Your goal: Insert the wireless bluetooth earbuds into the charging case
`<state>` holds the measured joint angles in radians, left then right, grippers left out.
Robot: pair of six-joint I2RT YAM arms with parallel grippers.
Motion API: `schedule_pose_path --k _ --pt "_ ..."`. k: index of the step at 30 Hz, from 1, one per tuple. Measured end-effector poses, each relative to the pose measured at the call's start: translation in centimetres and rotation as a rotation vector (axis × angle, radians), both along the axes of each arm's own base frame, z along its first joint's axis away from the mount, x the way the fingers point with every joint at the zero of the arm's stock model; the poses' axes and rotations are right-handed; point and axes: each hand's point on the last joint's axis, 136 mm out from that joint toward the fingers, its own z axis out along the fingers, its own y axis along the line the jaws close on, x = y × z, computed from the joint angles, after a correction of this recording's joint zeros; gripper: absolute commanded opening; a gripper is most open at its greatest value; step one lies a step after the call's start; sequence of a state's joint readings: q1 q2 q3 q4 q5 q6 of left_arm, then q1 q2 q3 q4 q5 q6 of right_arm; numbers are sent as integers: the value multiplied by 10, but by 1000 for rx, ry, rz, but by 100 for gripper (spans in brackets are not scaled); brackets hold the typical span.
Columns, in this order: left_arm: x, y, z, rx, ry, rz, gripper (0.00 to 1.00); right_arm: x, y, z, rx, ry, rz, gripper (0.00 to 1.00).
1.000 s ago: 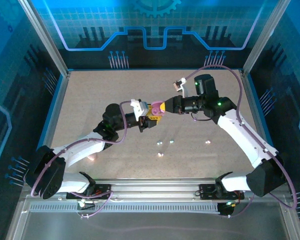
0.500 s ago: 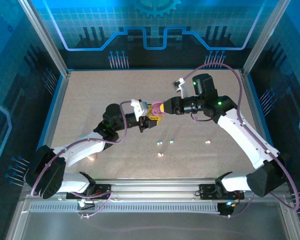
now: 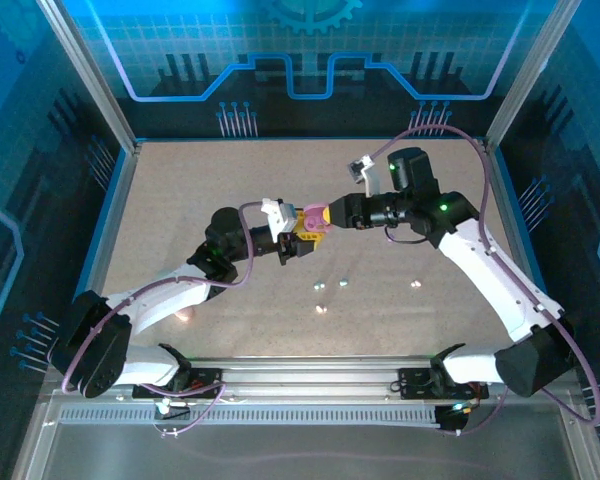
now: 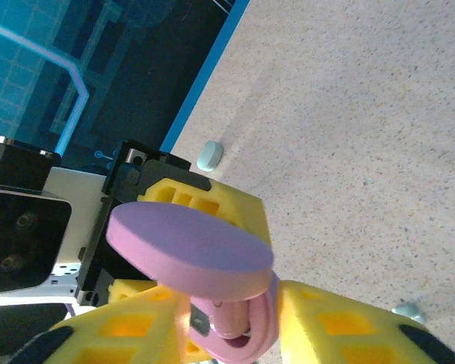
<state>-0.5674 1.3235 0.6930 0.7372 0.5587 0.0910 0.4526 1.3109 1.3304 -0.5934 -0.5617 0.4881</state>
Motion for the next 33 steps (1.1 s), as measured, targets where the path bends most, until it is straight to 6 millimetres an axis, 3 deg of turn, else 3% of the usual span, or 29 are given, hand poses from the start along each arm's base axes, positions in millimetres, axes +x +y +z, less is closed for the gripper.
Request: schedule_pose_path --k 7,10,13,16,18,21,23,26,30,33 --pt "-2 -1 0 -1 -3 -7 25 -14 -17 37 21 -156 -37 43" --pt "-2 -1 0 -1 -2 -7 24 -20 -38 53 24 -256 -110 40" --pt "-2 -1 1 -2 -4 -6 25 -6 -73 44 -13 -273 -258 39" --pt "-4 1 5 -5 -8 -5 25 24 -120 9 -68 -180 -449 38" --pt "-6 2 10 -10 -16 -2 25 44 -152 -29 -113 -69 -559 37" --pt "-9 4 16 -18 -28 0 25 64 -182 -97 -195 130 -643 36" --pt "-10 5 18 -20 -32 0 25 70 -189 -139 -257 255 -644 36" --pt "-10 5 17 -19 -30 0 25 73 -193 -184 -342 386 -607 37" --pt "-10 5 16 -15 -24 0 25 87 -199 -223 -440 483 -567 40" --pt "-12 6 18 -15 -25 1 25 96 -202 -237 -490 507 -546 42"
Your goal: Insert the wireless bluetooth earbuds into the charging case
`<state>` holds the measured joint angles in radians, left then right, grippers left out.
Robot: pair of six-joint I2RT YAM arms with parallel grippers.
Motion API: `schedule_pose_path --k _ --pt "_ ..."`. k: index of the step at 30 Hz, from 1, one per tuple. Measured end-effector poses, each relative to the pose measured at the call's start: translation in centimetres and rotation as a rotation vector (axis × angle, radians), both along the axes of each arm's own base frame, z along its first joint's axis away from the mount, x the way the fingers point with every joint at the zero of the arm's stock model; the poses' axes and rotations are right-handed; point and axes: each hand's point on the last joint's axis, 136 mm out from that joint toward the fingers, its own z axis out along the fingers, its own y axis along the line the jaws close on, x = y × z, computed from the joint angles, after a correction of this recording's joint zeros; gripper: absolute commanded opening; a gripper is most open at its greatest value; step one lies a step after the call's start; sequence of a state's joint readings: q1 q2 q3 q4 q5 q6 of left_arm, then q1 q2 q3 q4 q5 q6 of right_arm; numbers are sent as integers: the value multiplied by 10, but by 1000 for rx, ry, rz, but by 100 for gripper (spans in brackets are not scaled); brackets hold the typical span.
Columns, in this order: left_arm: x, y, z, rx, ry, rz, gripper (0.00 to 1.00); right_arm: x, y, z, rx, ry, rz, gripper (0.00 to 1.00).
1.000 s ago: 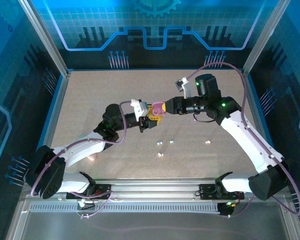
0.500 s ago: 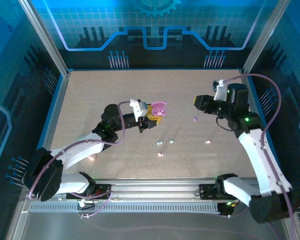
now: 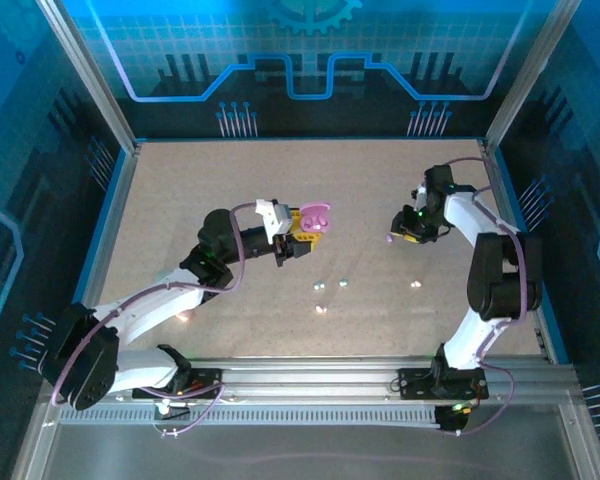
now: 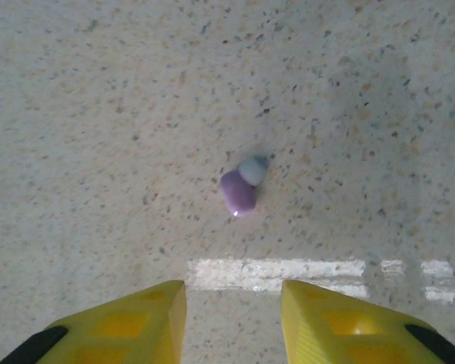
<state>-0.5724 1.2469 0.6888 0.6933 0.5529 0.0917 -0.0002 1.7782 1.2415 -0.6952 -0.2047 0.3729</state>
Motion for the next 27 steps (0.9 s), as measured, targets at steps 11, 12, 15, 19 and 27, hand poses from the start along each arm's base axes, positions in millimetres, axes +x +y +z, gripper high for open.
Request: schedule_pose_path --k 11,12,15,19,27 --pt "-1 1 0 5 7 6 25 50 22 -21 -46 22 161 42" --pt "-1 1 -1 7 10 7 25 51 23 -24 -46 30 168 42" --pt "-2 2 -2 14 15 7 25 53 25 -35 -48 62 184 41" --pt "-4 4 1 15 6 8 25 47 24 -48 -50 109 199 39" --pt "-4 4 1 16 5 10 25 37 24 -48 -49 123 200 36"
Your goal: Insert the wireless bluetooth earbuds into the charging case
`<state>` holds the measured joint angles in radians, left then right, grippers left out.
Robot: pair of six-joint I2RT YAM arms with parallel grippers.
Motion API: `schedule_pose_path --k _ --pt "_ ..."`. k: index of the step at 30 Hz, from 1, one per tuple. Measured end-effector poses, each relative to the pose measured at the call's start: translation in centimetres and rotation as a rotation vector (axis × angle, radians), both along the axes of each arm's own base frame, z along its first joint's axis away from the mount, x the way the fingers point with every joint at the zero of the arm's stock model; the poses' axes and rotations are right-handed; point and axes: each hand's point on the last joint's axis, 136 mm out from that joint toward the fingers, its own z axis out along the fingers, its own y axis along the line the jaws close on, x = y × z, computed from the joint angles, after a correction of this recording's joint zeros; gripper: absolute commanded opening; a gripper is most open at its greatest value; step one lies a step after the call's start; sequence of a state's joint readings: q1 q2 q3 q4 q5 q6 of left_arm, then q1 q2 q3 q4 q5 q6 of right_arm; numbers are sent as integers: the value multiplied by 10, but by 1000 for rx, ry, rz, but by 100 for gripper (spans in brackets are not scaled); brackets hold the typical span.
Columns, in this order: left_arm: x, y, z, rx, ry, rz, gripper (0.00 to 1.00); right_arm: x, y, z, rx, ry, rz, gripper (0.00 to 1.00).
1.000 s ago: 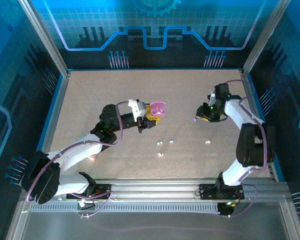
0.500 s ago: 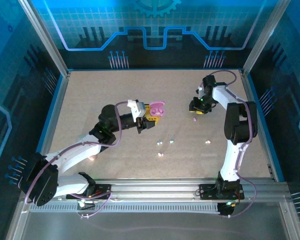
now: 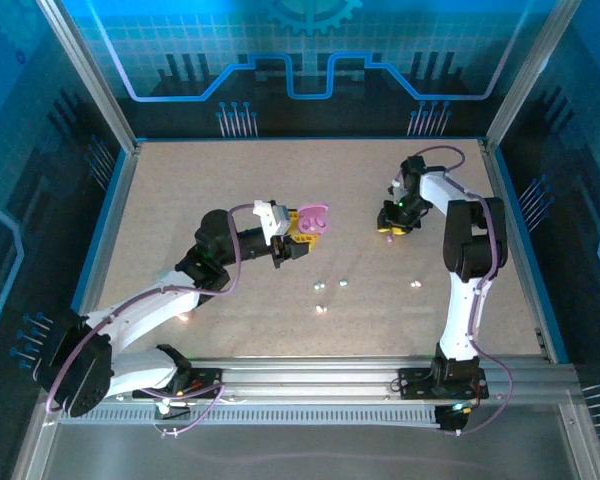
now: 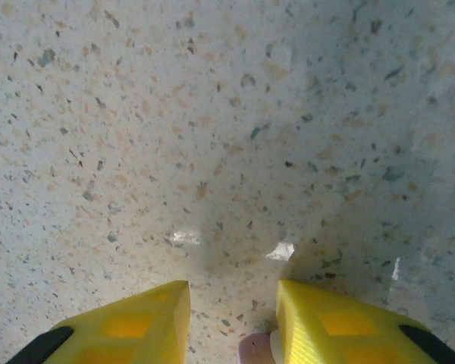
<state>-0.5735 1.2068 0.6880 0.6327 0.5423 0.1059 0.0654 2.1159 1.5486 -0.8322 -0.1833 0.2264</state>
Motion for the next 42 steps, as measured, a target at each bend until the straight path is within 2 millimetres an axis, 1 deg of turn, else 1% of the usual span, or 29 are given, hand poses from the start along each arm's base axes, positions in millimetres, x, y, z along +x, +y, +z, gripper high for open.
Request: schedule_pose_path --k 4,8,14,22,25,28,32,38,40,42 --pt "0 0 0 0 0 0 25 -20 0 0 2 34 0 33" --pt "0 0 0 0 1 0 25 -37 1 3 11 58 2 32" --pt "0 0 -1 1 3 0 25 -54 8 12 39 64 11 36" --pt "1 0 -2 1 5 0 25 -48 2 13 0 36 5 39" --pt "1 0 -2 1 6 0 25 -42 1 17 -3 16 4 39" --pt "1 0 -2 1 6 0 25 -31 2 20 -2 -10 4 39" --pt "1 0 -2 1 6 0 25 -24 3 14 3 -10 4 39" --pt "1 0 -2 1 6 0 25 -26 2 1 0 23 2 39" --pt "1 0 -2 1 6 0 25 -26 2 -1 0 28 2 38" --pt "1 0 -2 1 6 0 25 -26 2 -1 7 28 0 36"
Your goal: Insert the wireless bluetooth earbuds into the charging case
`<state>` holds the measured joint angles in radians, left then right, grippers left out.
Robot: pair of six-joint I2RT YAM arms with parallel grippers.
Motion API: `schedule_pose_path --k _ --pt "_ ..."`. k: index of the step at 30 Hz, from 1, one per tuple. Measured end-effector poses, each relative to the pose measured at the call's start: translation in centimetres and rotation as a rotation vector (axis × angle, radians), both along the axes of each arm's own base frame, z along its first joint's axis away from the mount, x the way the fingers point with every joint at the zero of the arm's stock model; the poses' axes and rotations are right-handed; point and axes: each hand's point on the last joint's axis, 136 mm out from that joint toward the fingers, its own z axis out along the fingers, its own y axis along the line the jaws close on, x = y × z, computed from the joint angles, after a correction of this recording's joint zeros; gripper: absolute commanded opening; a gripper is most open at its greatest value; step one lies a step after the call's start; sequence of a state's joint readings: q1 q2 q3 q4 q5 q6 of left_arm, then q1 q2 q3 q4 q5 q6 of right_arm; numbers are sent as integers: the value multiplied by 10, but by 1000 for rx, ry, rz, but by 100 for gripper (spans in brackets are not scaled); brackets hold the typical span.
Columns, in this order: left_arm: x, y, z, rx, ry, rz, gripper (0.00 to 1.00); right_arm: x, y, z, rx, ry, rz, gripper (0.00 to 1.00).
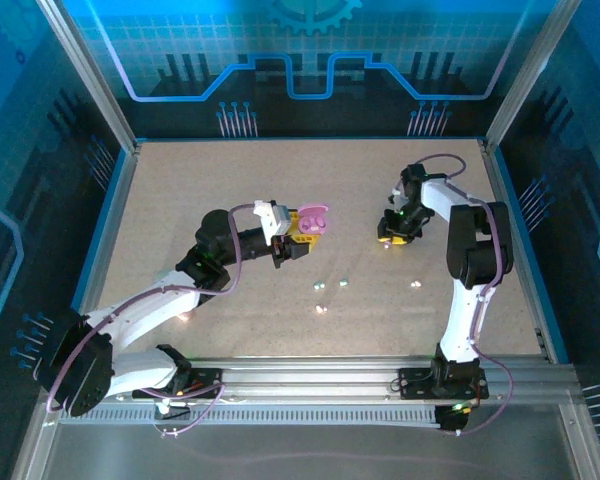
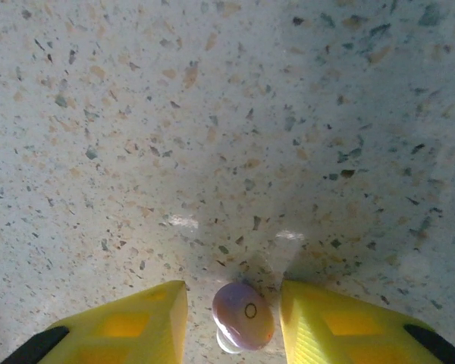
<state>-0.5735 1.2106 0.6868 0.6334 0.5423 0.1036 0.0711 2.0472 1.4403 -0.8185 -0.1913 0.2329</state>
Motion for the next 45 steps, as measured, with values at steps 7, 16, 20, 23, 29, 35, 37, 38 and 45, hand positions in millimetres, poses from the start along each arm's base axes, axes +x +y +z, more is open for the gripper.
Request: schedule_pose_path --k 7,16,20,23,29,35,37,38,45 --pt "0 0 0 0 0 0 25 2 4 2 34 -7 4 33" --pt "0 0 0 0 0 0 25 3 13 5 84 -15 10 33" --pt "0 0 0 0 0 0 25 2 19 6 104 -12 19 33" --pt "0 0 0 0 0 0 25 1 23 6 109 -11 25 33" --pt "0 0 0 0 0 0 25 -1 26 9 102 -14 37 34" --pt "0 0 0 0 0 0 25 -6 27 8 37 -1 66 35" --pt "0 0 0 0 0 0 25 -4 28 11 1 -9 89 35" --pt "0 0 0 0 0 0 25 -3 30 12 -9 -14 99 35" --pt "0 0 0 0 0 0 25 -2 34 9 -83 -12 158 35"
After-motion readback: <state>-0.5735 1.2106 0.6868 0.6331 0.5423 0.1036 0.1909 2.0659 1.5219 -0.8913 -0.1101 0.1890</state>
